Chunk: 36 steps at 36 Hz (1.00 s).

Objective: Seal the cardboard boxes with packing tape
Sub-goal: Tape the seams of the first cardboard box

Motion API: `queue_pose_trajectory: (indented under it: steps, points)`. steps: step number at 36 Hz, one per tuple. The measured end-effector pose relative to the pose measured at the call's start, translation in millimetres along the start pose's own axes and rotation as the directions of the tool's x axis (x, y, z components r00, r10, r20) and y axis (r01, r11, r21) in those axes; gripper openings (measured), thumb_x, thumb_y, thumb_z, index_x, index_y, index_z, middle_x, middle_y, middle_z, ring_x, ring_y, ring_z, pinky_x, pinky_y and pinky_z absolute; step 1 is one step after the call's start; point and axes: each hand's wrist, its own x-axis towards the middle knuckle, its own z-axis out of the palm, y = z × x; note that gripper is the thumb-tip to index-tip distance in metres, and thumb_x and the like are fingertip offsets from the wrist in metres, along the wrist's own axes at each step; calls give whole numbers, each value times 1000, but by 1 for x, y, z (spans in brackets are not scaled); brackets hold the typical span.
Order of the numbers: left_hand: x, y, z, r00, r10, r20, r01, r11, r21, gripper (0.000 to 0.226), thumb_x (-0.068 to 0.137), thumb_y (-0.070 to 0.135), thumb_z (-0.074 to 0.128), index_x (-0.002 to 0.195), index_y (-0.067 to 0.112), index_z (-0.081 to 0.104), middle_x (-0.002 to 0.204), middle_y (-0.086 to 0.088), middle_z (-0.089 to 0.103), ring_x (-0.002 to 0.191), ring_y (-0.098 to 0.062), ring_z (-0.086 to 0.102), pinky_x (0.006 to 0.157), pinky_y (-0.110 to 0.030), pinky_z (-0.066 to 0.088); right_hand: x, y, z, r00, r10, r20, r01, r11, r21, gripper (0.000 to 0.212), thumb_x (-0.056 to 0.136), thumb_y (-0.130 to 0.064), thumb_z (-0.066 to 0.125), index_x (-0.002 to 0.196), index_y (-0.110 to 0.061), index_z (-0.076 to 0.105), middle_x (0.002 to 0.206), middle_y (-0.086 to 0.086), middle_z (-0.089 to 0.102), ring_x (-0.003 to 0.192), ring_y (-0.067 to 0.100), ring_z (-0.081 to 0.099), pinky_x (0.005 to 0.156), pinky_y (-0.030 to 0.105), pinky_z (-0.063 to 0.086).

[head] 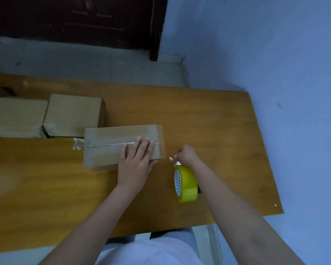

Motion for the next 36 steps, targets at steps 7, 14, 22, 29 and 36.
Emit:
queue_pose_trajectory:
  steps: [7,14,22,29,36]
  points:
    - [1,0,2,1000,-3,12,2,1000,28,50,94,43,45,131,12,57,129,-6,60,126,-26,44,102,-48,33,37,-35,-5,984,-87,-158,86,996,-9,15,88,-16,60,88,-8,73,94,17,70,87,26,64,65,26,40]
    - [1,0,2,1000,-3,23,3,999,42,49,95,43,47,131,13,58,129,-5,60,127,-26,45,101,-49,35,54,-71,9,963,-199,-183,185,979,-91,20,90,-17,58,101,-6,69,110,17,62,103,32,60,73,29,44]
    - [2,1,2,1000,-18,11,18,1000,7,49,96,44,46,130,12,58,128,-6,61,127,-26,45,102,-48,34,59,-59,0,953,-222,-207,189,968,-167,18,91,-21,58,98,-9,69,109,18,63,103,33,60,70,30,42]
    - [2,28,0,993,-116,12,115,992,58,69,81,56,46,132,10,47,135,-9,44,126,-27,39,105,-51,20,60,-49,0,949,-240,-206,208,964,-168,16,92,-23,57,96,-13,69,105,16,65,99,33,61,65,28,37]
    - [-18,59,6,950,291,-111,-307,933,-188,33,78,14,70,108,19,57,111,1,53,99,-18,51,82,-31,34,61,-43,-4,930,-296,-219,250,944,-214,21,94,-23,55,103,-10,69,114,16,59,107,32,55,74,31,40]
